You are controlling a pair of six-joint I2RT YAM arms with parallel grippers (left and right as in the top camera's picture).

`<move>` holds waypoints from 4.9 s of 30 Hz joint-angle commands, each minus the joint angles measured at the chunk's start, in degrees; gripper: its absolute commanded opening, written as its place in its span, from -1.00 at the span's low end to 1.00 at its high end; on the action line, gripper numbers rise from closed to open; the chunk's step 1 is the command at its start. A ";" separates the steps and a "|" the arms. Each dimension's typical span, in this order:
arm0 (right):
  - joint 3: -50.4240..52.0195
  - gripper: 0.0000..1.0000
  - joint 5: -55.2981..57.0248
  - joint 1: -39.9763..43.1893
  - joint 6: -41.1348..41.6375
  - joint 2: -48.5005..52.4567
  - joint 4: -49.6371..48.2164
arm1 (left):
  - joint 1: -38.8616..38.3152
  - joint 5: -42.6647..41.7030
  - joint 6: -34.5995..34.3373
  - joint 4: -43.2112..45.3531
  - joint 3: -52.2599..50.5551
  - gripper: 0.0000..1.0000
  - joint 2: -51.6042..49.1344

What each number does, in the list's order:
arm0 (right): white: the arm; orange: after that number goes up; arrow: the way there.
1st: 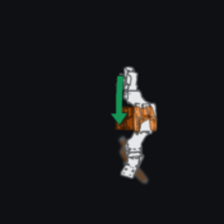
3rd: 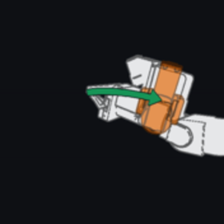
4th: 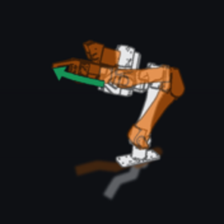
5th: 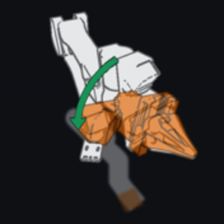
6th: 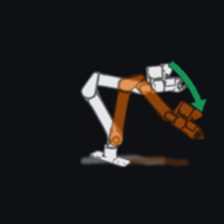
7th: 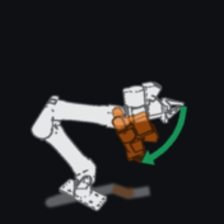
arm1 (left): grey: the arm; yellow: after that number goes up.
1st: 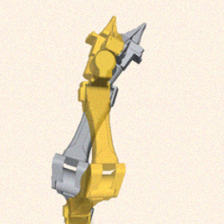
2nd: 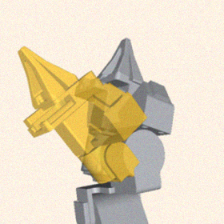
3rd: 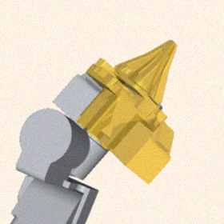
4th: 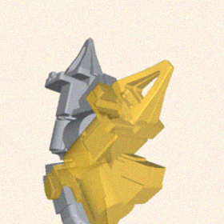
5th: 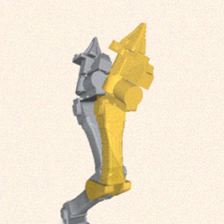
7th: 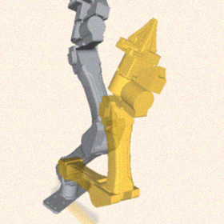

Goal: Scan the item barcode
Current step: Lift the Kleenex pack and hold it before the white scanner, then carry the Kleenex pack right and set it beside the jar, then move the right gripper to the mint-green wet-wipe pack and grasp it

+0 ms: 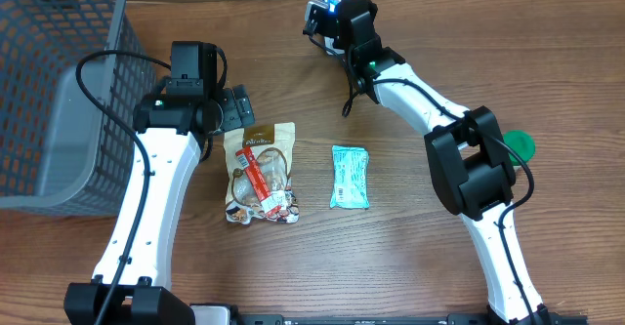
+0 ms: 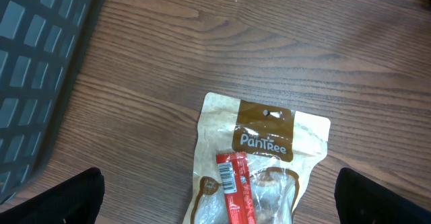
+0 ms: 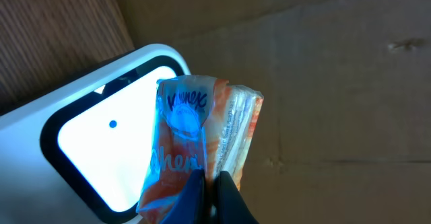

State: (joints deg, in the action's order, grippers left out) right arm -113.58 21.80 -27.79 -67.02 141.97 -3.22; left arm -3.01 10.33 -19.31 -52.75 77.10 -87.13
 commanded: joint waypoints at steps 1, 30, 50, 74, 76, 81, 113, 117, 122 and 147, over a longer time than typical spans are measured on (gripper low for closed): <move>-0.39 -0.93 0.02 -0.28 0.15 -0.04 -0.15 | -0.35 0.37 0.04 0.09 0.74 1.00 0.26; -0.35 -0.93 -11.15 8.00 75.38 -32.46 64.50 | -0.39 0.37 0.04 0.09 0.74 0.99 0.26; 31.74 -0.92 -12.81 17.70 76.83 -31.58 63.36 | -0.39 0.37 0.04 0.09 0.74 0.99 0.26; 35.87 -0.18 -27.36 16.81 80.81 -31.58 54.55 | -0.39 0.37 0.04 0.09 0.74 0.98 0.26; 37.13 -0.18 -27.47 16.15 80.81 -31.58 52.28 | -0.39 0.37 0.04 0.09 0.74 0.99 0.26; 41.03 -0.20 -27.26 14.29 80.78 -31.58 46.47 | -0.39 0.37 0.04 0.09 0.74 0.99 0.26; 32.57 -0.16 -39.78 10.27 80.61 -33.20 53.07 | -0.39 0.37 0.04 0.09 0.74 0.99 0.26; 32.61 -0.13 -39.89 6.19 80.83 -33.07 53.44 | -0.39 0.37 0.04 0.09 0.74 0.99 0.26; 32.61 -0.12 -34.71 -0.09 87.54 -31.71 52.96 | -0.39 0.37 0.04 0.09 0.74 0.99 0.26; 40.63 0.06 -36.63 -13.09 107.93 -30.36 49.55 | -0.39 0.37 0.04 0.09 0.74 0.99 0.26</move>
State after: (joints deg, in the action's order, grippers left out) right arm -73.43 -9.93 -40.58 39.46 111.31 48.12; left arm -3.01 10.33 -19.31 -52.75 77.10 -87.13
